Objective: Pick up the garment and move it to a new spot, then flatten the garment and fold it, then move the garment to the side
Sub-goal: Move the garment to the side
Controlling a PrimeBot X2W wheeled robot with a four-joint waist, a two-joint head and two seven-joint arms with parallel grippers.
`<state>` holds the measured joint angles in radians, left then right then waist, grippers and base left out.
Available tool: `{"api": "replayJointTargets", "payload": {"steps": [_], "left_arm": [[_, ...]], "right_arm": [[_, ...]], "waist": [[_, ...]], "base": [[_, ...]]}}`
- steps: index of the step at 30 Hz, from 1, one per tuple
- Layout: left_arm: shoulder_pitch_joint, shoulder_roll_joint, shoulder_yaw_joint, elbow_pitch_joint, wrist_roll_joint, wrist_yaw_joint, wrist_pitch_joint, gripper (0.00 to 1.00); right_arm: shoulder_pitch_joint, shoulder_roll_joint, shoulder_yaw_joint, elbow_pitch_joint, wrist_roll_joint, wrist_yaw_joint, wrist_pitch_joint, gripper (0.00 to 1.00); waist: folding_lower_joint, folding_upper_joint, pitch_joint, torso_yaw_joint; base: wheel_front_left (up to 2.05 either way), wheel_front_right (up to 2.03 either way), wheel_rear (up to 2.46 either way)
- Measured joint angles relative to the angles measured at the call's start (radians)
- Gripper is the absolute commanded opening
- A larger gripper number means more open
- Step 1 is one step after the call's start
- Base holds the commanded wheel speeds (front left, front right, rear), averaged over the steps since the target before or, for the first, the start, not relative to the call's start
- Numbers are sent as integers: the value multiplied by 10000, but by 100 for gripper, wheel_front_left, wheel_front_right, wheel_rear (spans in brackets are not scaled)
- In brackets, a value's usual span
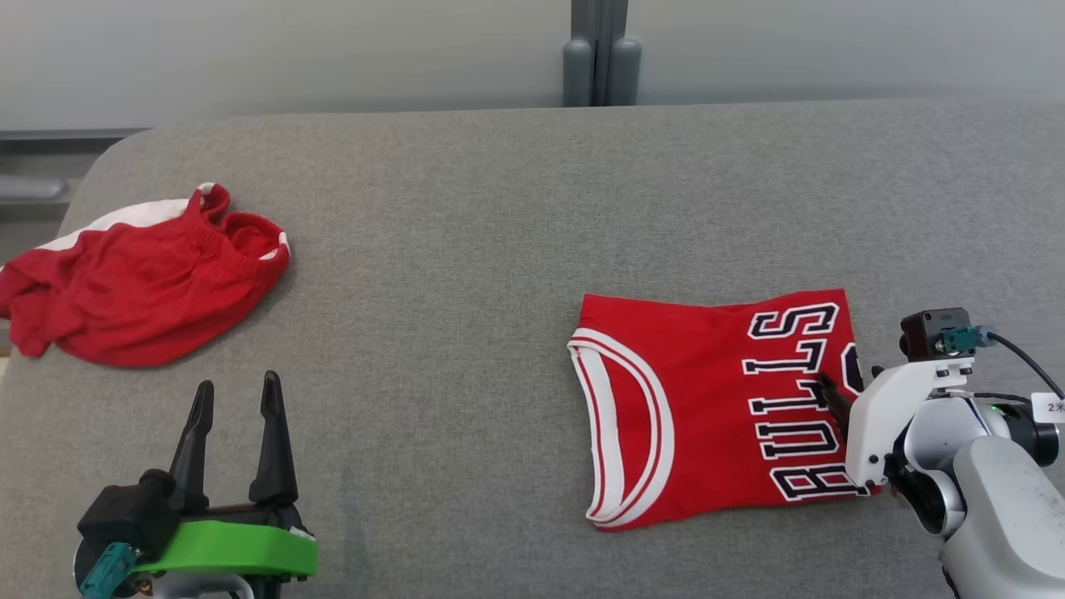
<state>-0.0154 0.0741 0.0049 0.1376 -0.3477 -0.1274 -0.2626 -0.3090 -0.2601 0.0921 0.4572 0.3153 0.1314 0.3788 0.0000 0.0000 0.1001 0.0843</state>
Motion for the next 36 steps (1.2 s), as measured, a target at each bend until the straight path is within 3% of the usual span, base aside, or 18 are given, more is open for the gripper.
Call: {"api": "replayJointTargets", "payload": {"steps": [7,8,9,10,17,25,36], "left_arm": [[-113,-33,-84,12,0,0,0,100],[-119,-33,-75,12,0,0,0,100],[-121,-31,-54,6,-2,0,0,100],[-121,-33,-31,-12,-2,0,0,100],[-222,4,88,-222,61,0,0,100],[-909,274,-25,-754,360,0,-13,100],[-1469,669,-102,-1407,709,0,-15,100]], "right_arm": [[-298,-82,144,1081,263,0,564,100],[-359,-115,142,1135,280,0,640,92],[-426,-169,115,1162,276,4,635,35],[-498,-199,52,1189,245,12,552,0],[-1348,-648,-203,1254,-314,6,366,0],[-2844,-1682,-209,1315,-732,4,316,0],[-3962,-2665,-1241,2201,-1710,4,-913,0]], "waist": [[0,0,327,431],[0,-1,364,454],[0,0,406,472],[0,0,447,475],[0,0,697,115],[1,0,1354,-739],[1,0,2477,-2091]], "base": [[0,0,0],[0,0,0],[0,0,0],[0,0,0],[0,0,0],[0,0,0],[0,0,0]]}}
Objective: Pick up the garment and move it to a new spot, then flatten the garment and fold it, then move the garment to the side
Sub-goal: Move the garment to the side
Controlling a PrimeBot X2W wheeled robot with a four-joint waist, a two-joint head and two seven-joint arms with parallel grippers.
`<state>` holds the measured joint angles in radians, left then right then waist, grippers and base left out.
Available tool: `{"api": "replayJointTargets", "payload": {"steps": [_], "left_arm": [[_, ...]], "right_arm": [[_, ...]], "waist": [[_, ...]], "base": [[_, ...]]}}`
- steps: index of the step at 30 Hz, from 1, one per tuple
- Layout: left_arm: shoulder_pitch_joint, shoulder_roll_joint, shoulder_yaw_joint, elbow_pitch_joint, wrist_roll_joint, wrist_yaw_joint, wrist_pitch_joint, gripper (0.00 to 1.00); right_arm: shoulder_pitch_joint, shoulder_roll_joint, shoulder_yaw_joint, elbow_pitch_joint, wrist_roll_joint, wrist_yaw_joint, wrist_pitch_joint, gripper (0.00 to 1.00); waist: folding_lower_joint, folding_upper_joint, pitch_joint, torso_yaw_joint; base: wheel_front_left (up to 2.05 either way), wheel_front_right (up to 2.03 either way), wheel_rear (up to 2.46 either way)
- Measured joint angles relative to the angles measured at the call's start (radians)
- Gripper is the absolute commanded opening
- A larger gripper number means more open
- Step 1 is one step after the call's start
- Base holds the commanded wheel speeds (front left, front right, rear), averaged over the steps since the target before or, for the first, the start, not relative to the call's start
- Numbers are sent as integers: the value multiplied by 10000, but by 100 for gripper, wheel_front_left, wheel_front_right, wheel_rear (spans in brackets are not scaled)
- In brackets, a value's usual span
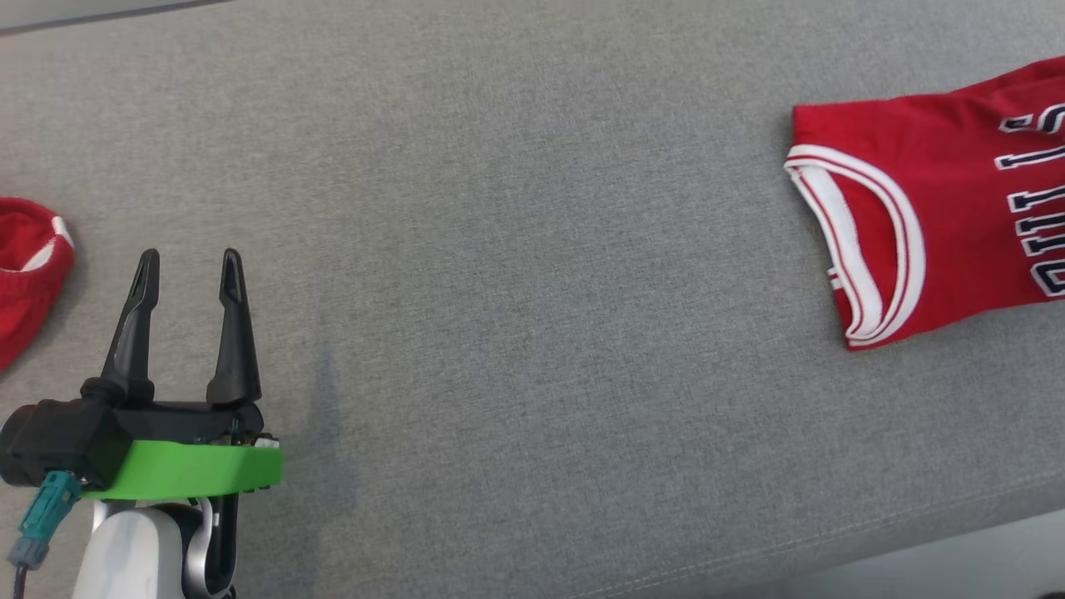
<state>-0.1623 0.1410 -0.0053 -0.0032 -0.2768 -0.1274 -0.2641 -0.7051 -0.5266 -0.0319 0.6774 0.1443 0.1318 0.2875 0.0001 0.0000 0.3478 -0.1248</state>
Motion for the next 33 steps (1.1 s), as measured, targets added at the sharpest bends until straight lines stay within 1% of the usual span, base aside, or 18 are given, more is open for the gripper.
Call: {"api": "replayJointTargets", "payload": {"steps": [3,5,13,18,19,20,21,28,33], "left_arm": [[-55,136,-21,-222,75,0,2,100],[-133,257,-17,-405,77,0,44,100],[-309,508,-86,-974,79,0,311,100],[-369,585,-90,-1168,79,25,393,100],[-369,594,-81,-1191,79,40,399,100],[-369,606,-82,-1197,77,40,399,100],[-370,612,-86,-1183,77,40,397,100],[-377,493,-236,-790,4,46,276,100],[-358,255,-316,-326,-148,46,151,100]], "right_arm": [[-249,-420,-284,209,-320,0,-384,0],[-445,-546,-508,291,-529,0,-627,0],[-1155,-842,-1231,453,-1628,0,-1521,0],[-1223,-727,-2015,399,-2426,0,-1896,0],[-1223,-675,-2188,387,-2604,0,-1990,4],[-1223,-631,-2295,383,-2738,0,-2029,39],[-1221,-577,-2433,387,-2878,0,-2098,100],[-1062,-176,-3375,380,-3699,0,-2725,100],[-553,171,-3563,217,-3590,0,-3400,100]], "waist": [[0,0,354,-200],[0,0,620,-287],[1,0,1553,-340],[0,0,2030,-198],[0,0,2095,-161],[0,0,2137,-127],[0,0,2173,-78],[0,0,1915,121],[-1,0,1336,225]], "base": [[0,0,0],[0,0,0],[0,0,0],[0,0,0],[0,0,0],[0,0,0],[0,0,0],[0,0,0],[0,0,0]]}}
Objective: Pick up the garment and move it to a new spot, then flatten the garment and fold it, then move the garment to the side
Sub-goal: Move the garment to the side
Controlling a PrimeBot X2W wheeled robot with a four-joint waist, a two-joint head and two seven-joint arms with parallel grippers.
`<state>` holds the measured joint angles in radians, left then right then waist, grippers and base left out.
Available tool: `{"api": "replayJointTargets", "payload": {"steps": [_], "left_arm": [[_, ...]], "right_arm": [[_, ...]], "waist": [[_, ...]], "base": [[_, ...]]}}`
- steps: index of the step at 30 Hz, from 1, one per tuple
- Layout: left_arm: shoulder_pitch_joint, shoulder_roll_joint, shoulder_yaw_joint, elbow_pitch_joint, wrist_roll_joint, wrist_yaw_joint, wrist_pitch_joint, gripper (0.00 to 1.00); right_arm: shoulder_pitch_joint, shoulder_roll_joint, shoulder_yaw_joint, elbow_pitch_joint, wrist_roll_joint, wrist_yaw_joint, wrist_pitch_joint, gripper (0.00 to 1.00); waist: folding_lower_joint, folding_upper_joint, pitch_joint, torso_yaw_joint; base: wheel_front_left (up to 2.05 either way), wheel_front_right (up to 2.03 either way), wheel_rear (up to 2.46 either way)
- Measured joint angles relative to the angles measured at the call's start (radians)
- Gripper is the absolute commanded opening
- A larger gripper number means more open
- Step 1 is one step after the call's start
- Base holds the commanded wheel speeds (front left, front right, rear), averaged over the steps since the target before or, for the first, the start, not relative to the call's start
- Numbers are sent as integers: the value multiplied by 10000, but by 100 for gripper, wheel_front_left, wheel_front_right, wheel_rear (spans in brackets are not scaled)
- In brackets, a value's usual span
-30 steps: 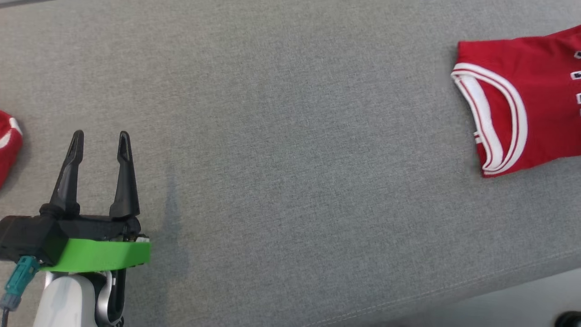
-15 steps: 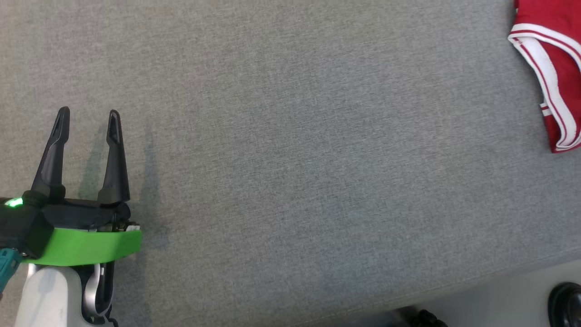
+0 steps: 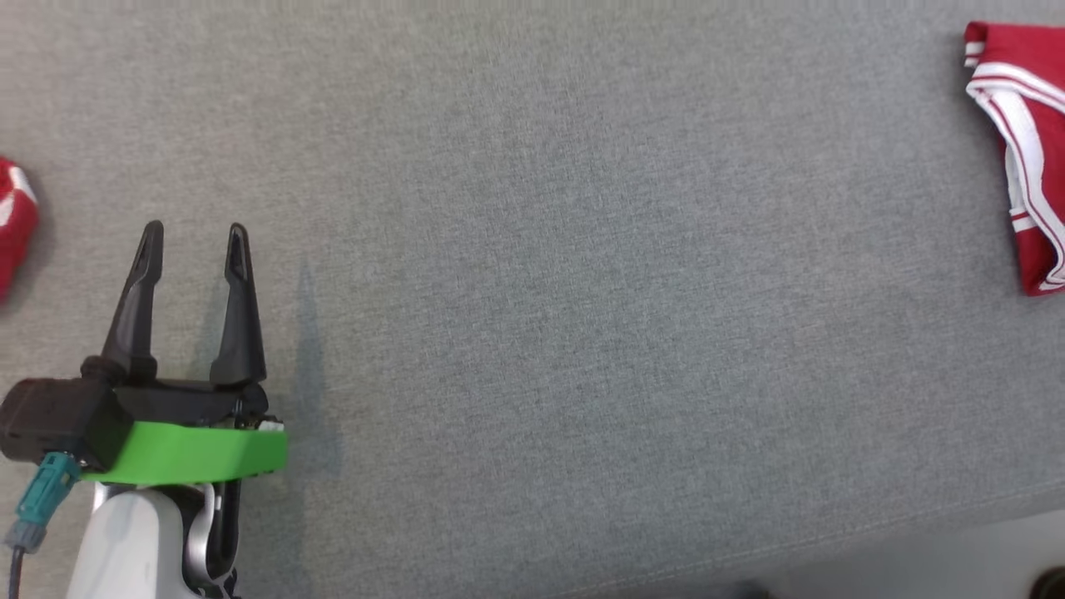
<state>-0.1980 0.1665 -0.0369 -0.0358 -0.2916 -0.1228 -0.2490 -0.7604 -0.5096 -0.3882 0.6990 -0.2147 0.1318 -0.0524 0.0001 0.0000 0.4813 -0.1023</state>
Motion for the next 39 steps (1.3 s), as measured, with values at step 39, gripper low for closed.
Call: {"api": "replayJointTargets", "payload": {"steps": [39], "left_arm": [[2613,-984,765,1900,-52,-8,-136,100]], "right_arm": [[7020,3678,3453,-5718,3219,-4,-792,100]], "waist": [[-1,0,-4637,645]], "base": [[0,0,0]]}}
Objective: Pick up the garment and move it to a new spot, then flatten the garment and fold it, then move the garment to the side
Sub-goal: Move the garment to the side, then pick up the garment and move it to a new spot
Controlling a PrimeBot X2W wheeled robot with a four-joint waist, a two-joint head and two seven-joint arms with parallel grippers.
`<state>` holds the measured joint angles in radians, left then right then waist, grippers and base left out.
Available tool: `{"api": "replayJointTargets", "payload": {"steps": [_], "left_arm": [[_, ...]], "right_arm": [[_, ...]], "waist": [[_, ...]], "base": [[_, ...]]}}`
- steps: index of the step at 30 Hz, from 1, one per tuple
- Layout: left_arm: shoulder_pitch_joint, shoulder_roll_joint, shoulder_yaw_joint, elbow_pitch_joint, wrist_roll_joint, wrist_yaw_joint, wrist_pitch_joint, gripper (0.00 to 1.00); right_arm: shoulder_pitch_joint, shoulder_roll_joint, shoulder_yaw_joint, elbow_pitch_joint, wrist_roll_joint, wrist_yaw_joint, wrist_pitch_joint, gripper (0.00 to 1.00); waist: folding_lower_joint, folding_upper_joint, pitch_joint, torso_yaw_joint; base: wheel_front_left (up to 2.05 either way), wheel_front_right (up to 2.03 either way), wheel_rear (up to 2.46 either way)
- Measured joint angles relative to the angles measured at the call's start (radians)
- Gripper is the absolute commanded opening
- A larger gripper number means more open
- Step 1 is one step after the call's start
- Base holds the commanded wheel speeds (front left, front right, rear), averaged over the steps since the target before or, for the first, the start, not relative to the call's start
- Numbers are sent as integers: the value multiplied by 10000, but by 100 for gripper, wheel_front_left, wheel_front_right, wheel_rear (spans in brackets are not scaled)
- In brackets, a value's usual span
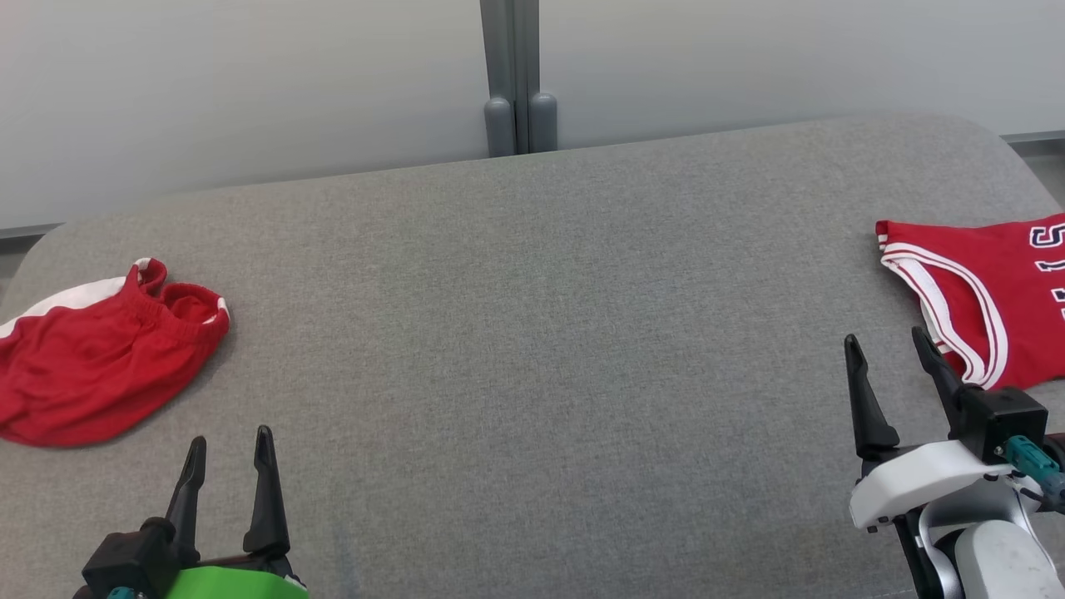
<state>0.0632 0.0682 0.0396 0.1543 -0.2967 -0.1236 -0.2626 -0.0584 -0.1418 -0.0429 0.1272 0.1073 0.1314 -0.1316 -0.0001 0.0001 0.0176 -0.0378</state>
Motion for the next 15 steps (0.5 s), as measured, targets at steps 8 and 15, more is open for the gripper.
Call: {"api": "replayJointTargets", "payload": {"steps": [8,15], "left_arm": [[59,-67,29,140,-2,-8,0,100],[81,-102,148,73,2,-12,0,100]], "right_arm": [[308,318,-109,-19,-190,0,-150,100],[325,336,-192,-109,-236,0,-61,100]], "waist": [[0,0,-231,116],[0,0,-303,191]], "base": [[0,0,0],[0,0,0]]}}
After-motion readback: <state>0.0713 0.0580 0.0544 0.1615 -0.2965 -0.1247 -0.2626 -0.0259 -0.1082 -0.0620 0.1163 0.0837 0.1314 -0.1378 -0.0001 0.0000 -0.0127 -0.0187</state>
